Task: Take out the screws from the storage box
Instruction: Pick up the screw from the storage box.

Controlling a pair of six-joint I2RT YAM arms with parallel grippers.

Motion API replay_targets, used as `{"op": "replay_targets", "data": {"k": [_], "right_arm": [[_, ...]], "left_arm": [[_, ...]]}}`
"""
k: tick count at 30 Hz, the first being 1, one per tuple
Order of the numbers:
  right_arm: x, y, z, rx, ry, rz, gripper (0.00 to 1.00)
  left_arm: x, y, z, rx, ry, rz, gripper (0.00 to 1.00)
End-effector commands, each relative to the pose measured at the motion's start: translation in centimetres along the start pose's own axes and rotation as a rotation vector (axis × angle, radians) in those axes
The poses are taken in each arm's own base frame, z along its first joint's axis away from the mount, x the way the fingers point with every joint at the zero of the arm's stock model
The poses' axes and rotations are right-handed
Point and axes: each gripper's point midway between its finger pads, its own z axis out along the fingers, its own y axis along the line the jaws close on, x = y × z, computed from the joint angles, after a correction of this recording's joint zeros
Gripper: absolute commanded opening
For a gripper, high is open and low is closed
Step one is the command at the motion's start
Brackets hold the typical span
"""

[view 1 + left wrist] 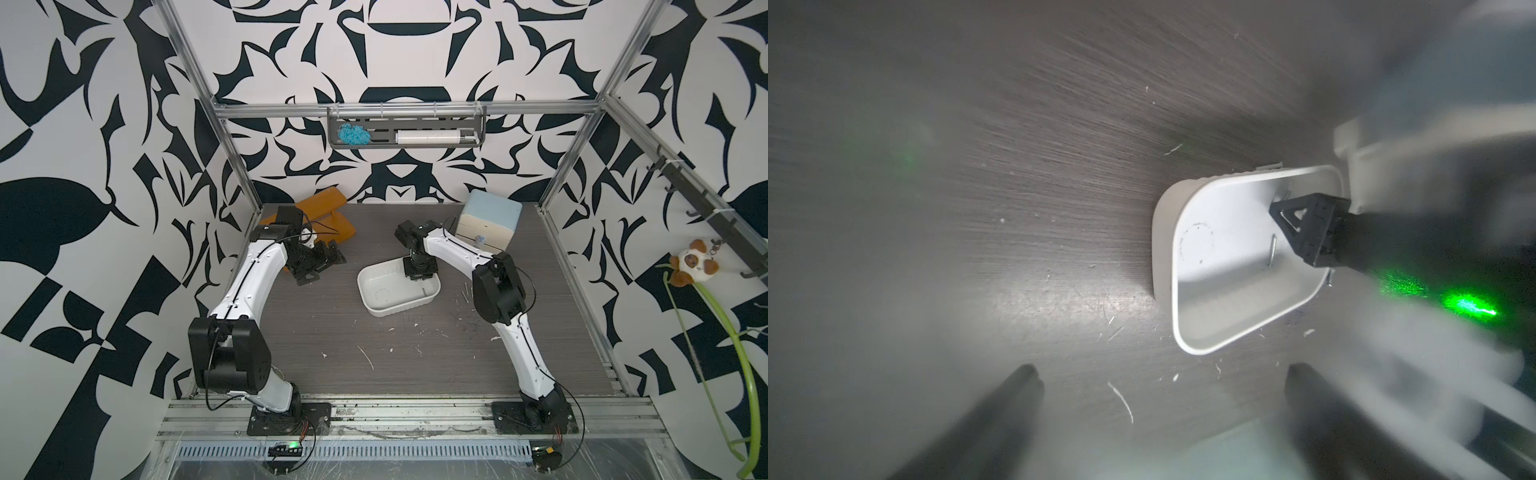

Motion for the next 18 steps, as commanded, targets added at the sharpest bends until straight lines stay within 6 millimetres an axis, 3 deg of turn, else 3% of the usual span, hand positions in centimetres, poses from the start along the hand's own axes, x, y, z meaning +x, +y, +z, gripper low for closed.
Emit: {"op": "replay_targets", "data": {"k": [1,5,13,16,18], "right_arm": [[0.4,0.0,0.5,-0.006,0.02,-0.019,0.26],[0.4,-0.2,0.8,0.0,0.027,-0.001,0.24],[0.7,0.1,1.3,-0.016,0.046,-0.003,0.05],[0.4,0.2,0.6,-0.024,0.033,-0.005,0.01],[-0.2,0.5,-0.9,-0.036,-0.004,-0.016,0.0]], "left_arm": [[0.6,-0.1,-0.2,0.012,0.005,0.006,0.99],[0.6,-0.1,-0.2,0.013,0.006,0.006,0.99],[0.6,-0.1,-0.1,0.014,0.009,0.005,0.99],[0.5,-0.2,-0.2,0.017,0.007,0.007,0.99],[0.5,-0.2,-0.2,0.017,0.007,0.008,0.99]]}}
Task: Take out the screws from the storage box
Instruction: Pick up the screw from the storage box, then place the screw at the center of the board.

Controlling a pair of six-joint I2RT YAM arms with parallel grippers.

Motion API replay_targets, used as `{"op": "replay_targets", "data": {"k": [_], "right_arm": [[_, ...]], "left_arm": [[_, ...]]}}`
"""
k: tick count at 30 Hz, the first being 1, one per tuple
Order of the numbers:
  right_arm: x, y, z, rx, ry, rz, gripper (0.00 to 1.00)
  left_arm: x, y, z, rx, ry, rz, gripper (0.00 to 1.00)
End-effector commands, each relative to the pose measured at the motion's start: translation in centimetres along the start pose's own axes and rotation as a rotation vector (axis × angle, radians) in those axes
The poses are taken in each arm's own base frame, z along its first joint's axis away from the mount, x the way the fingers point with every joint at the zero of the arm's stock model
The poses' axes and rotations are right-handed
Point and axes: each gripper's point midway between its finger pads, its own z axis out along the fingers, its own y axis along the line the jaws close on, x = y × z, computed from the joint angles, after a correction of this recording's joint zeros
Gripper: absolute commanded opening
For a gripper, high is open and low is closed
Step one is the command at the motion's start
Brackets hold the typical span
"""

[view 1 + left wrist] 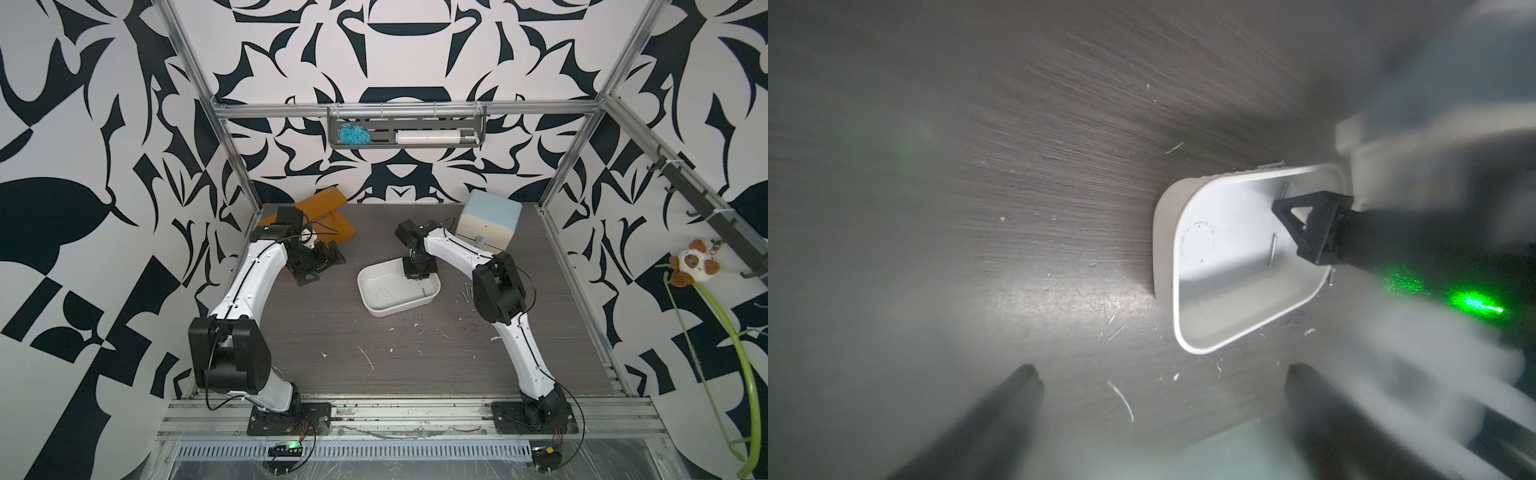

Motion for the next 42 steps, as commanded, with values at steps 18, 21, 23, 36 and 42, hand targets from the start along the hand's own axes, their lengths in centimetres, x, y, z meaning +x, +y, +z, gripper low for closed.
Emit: {"op": "replay_targets", "data": {"k": [18,21,23,36,42], "right_arm": [[6.7,-16.5,-9.0,0.08,-0.19,0.305,0.0],[7.8,-19.0,-7.3,0.118,-0.171,0.342,0.0],[8.1,-19.9,-6.0,0.139,-0.149,0.34,0.0],[4.4,-20.3,-5.1,0.171,-0.172,0.159,0.43],[3.3,-19.7,-5.0,0.147,-0.163,0.149,0.46]], "left_arm": [[0.2,-10.4,4.1,0.084,0.089,0.45,0.99],[0.4,-12.2,6.2,0.043,0.115,0.568,0.99],[1.6,-12.9,8.4,-0.043,0.135,0.699,0.94],[6.8,-13.5,12.3,-0.018,0.296,0.723,0.74],[6.6,-12.7,15.9,-0.054,0.348,0.682,0.74]]}}
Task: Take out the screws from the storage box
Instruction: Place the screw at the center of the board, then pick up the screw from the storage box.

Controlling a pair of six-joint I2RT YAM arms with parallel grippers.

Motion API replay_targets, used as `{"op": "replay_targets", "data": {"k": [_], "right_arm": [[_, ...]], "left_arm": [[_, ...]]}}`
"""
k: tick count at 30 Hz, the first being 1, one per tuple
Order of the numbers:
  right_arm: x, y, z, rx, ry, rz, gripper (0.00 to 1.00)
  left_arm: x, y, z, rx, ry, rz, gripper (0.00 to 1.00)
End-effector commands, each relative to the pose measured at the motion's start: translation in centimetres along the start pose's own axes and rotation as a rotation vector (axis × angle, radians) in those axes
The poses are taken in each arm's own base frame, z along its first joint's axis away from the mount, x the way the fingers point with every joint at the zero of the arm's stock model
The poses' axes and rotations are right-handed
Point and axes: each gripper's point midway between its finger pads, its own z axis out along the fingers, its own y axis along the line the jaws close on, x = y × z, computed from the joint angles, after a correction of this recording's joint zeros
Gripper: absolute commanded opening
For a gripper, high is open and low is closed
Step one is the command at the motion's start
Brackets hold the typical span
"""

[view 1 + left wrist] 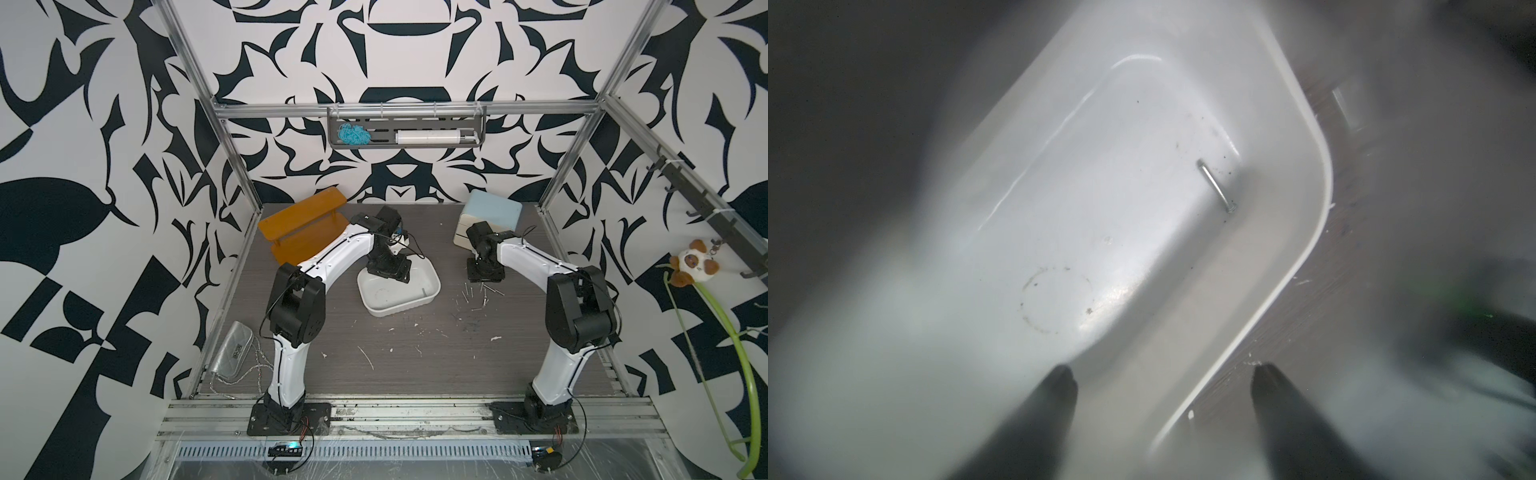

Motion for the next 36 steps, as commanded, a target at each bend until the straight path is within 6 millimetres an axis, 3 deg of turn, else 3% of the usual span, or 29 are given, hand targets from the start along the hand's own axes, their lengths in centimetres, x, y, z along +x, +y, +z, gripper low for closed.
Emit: {"op": "replay_targets", "data": {"k": [1,4,9,15,19,24,27,30,33,36], "right_arm": [[-1.0,0.2,-0.5,-0.01,-0.008,-0.016,0.46],[-1.2,0.4,0.0,-0.009,0.008,-0.022,0.46],[-2.4,0.5,0.0,0.005,0.014,-0.045,0.44],[-4.5,-0.3,0.5,0.004,-0.043,-0.065,0.44],[-7.0,-2.1,0.4,-0.04,-0.084,0.057,0.41],[-11.7,-2.4,-2.4,-0.112,-0.21,0.123,0.39],[-13.2,-2.6,-3.6,-0.146,-0.245,0.158,0.41],[-13.6,-2.7,-4.4,-0.205,-0.253,0.203,0.42],[-13.2,-2.7,-5.9,-0.227,-0.273,0.191,0.58],[-12.8,-3.3,-7.2,-0.205,-0.295,0.178,0.63]], "left_arm": [[-0.5,0.4,2.6,0.014,0.05,-0.046,0.75],[-2.0,0.2,3.6,0.021,0.054,-0.092,0.83],[-4.6,-1.4,3.5,0.034,0.038,-0.148,0.84],[-4.7,-2.0,5.4,-0.057,0.079,-0.226,0.84],[-4.0,-2.3,5.7,-0.087,0.089,-0.317,0.84],[-3.6,-2.8,6.4,-0.073,0.076,-0.487,0.84],[-4.2,-3.0,7.0,-0.044,0.041,-0.583,0.84],[-4.7,-2.6,7.1,-0.064,0.012,-0.642,0.83],[-4.9,-2.2,7.3,-0.083,-0.005,-0.658,0.8],[-4.0,-1.6,8.0,-0.119,0.03,-0.686,0.76]]}}
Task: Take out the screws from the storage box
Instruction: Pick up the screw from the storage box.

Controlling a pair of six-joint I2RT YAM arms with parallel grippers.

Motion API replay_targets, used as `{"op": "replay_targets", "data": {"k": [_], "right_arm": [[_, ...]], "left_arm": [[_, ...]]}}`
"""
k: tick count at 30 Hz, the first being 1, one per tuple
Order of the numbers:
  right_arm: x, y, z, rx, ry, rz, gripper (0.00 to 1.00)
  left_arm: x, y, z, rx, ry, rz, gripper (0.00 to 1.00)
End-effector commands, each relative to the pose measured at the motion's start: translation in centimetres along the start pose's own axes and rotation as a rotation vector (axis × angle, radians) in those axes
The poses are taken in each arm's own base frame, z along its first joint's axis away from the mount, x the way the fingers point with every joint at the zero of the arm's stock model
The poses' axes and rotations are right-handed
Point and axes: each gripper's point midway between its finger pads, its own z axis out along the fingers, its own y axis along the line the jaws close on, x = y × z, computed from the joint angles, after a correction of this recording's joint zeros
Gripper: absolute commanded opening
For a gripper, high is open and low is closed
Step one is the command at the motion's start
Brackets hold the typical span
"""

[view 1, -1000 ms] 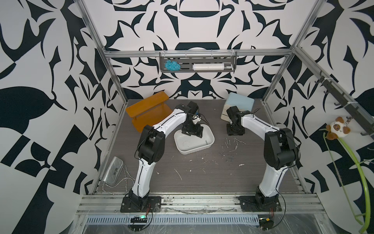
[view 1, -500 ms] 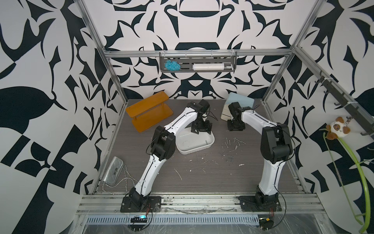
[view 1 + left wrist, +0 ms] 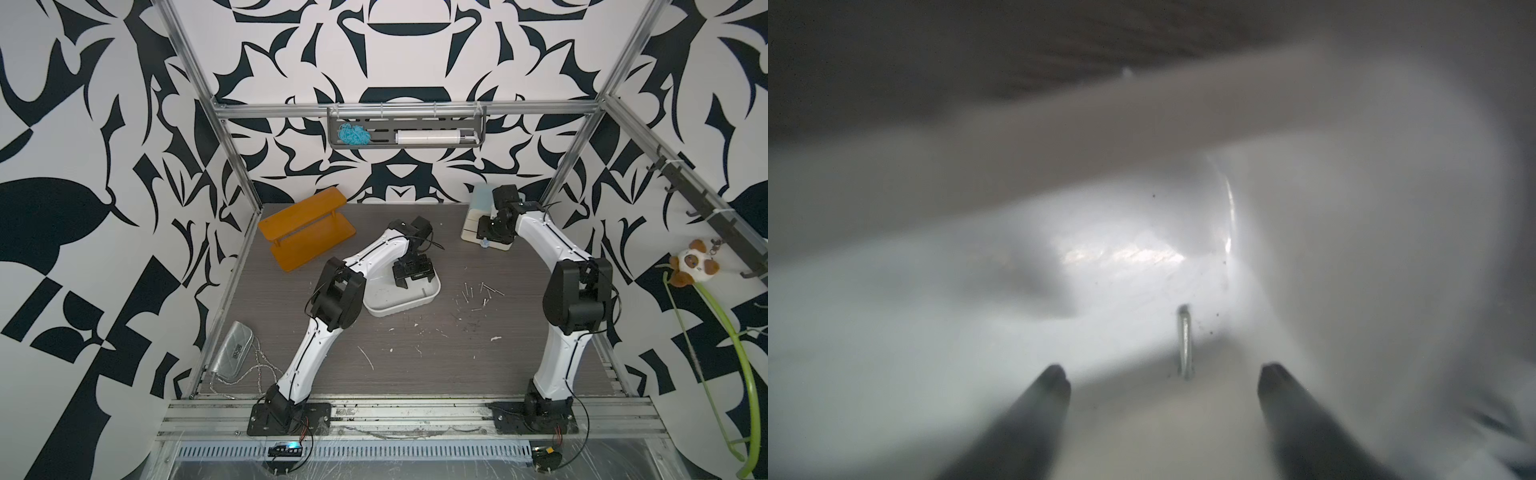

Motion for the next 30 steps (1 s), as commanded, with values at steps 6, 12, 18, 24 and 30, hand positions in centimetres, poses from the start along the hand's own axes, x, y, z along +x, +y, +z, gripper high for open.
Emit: {"op": "replay_targets", "data": {"k": [6,12,18,24,30], "right_arm": [[-0.6,0.4,-5.2,-0.034,-0.082,-0.011,0.64],[1.2,0.4,-6.0,-0.031,-0.074,-0.036,0.64],[2.1,0.2,-6.3,-0.036,-0.067,-0.043,0.64],[2.4,0.3,-6.0,-0.043,-0.06,-0.042,0.64],[2.9,0.3,-5.8,-0.048,-0.046,-0.044,0.65]], "left_arm": [[1.9,1.9,-0.2,-0.103,0.005,-0.076,0.71],[3.5,0.9,1.7,-0.107,0.055,-0.07,0.71],[3.5,0.0,0.7,-0.155,0.008,-0.029,0.7],[6.7,2.1,0.7,-0.263,0.044,0.037,0.65],[8.0,2.9,1.3,-0.244,0.034,0.021,0.58]]}}
